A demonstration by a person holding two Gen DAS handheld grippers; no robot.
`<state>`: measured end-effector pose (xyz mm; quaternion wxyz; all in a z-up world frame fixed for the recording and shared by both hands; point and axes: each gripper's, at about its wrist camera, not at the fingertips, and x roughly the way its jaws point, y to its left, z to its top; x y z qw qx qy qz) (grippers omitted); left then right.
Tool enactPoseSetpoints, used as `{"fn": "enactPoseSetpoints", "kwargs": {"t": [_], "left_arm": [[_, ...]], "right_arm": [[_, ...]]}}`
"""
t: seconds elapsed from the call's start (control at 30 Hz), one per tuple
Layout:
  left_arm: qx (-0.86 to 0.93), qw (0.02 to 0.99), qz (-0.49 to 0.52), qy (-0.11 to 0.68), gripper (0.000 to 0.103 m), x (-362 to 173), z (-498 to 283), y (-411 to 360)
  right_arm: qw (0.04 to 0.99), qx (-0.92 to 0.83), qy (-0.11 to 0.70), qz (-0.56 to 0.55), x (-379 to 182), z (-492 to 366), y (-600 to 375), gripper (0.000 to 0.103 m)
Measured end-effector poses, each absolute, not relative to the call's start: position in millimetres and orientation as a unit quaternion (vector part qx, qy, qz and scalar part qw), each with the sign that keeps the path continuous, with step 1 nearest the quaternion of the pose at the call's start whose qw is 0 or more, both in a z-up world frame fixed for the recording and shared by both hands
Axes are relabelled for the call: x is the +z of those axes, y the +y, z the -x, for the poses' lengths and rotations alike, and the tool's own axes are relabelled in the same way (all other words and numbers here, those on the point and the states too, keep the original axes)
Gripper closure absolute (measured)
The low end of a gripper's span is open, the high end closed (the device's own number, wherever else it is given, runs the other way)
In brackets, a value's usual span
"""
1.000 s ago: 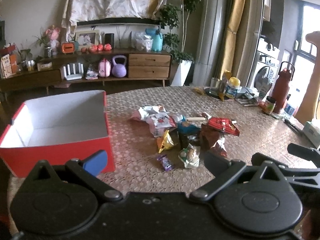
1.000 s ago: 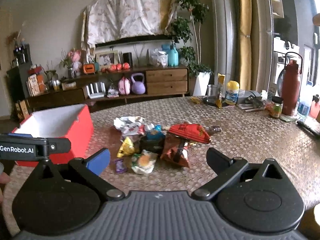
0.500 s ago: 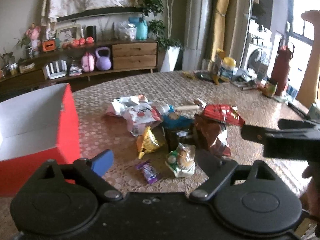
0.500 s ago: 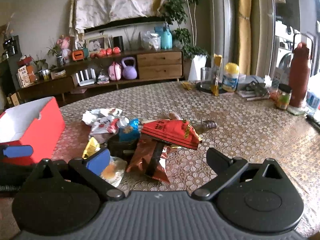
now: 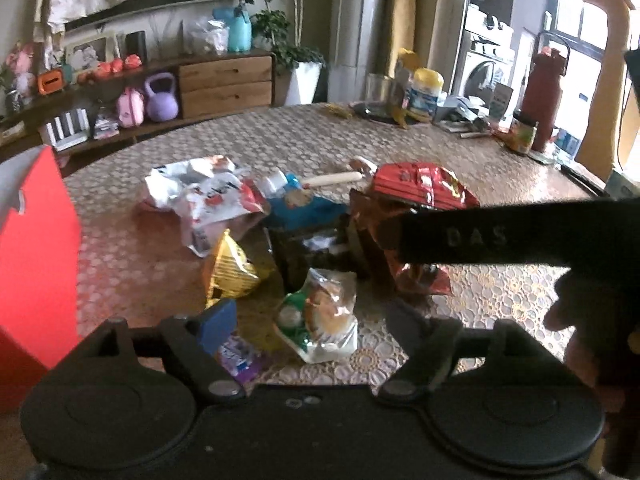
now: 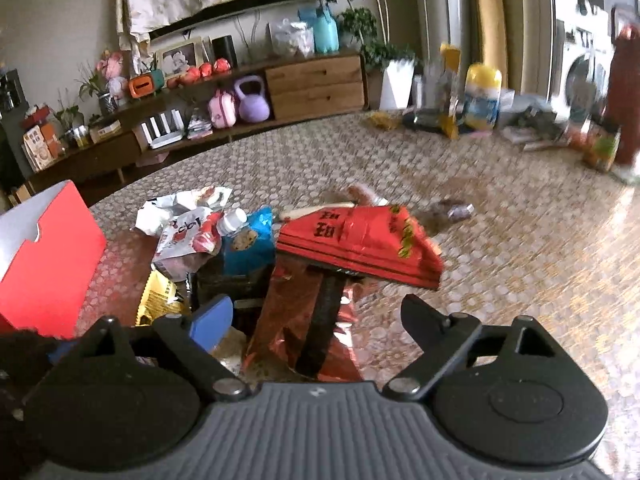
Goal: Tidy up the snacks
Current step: 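Reach the right gripper to the copper snack bag and close on it, then lift the copper bag with the right gripper while the left gripper reaches the wrapped bun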
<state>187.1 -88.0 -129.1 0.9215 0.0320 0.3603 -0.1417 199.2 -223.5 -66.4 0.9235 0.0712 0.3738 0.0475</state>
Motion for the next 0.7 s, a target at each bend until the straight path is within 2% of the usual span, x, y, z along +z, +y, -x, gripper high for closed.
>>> {"fn": "enactPoseSetpoints", "kwargs": {"t": [0.07,0.17,0.23,0.3,0.33,0.4,0.63,0.7], "left_arm": [[-0.143,0.92,-0.035,0.364,0.027,-133.8,-190.9,-89.8],[-0.148,0.916,-0.034,0.372,0.034,-139.0,-196.4,-92.0],[-0.155,0.914,-0.034,0.373,0.037,-141.2,-198.8,-93.4],[-0.16,0.912,-0.033,0.377,0.045,-143.0,-201.4,-94.9],[-0.161,0.91,-0.032,0.38,0.047,-143.8,-202.9,-95.0],[-0.153,0.91,-0.032,0.385,0.057,-145.4,-206.2,-95.6],[-0.162,0.907,-0.026,0.388,0.066,-142.6,-204.7,-95.2],[-0.165,0.905,-0.024,0.391,0.067,-141.1,-202.4,-94.6]], "right_arm": [[0.921,0.047,0.38,-0.074,-70.6,-203.3,-222.1,0.012],[0.918,0.044,0.387,-0.078,-74.6,-209.5,-221.9,0.025],[0.914,0.042,0.395,-0.088,-77.0,-212.5,-222.9,0.029],[0.91,0.042,0.401,-0.095,-79.2,-214.3,-223.7,0.038],[0.909,0.043,0.403,-0.098,-79.5,-214.9,-224.1,0.039],[0.908,0.047,0.404,-0.103,-79.1,-214.6,-223.9,0.044],[0.905,0.041,0.41,-0.104,-76.6,-209.4,-223.0,0.055],[0.904,0.043,0.412,-0.104,-75.1,-205.9,-222.0,0.062]]}}
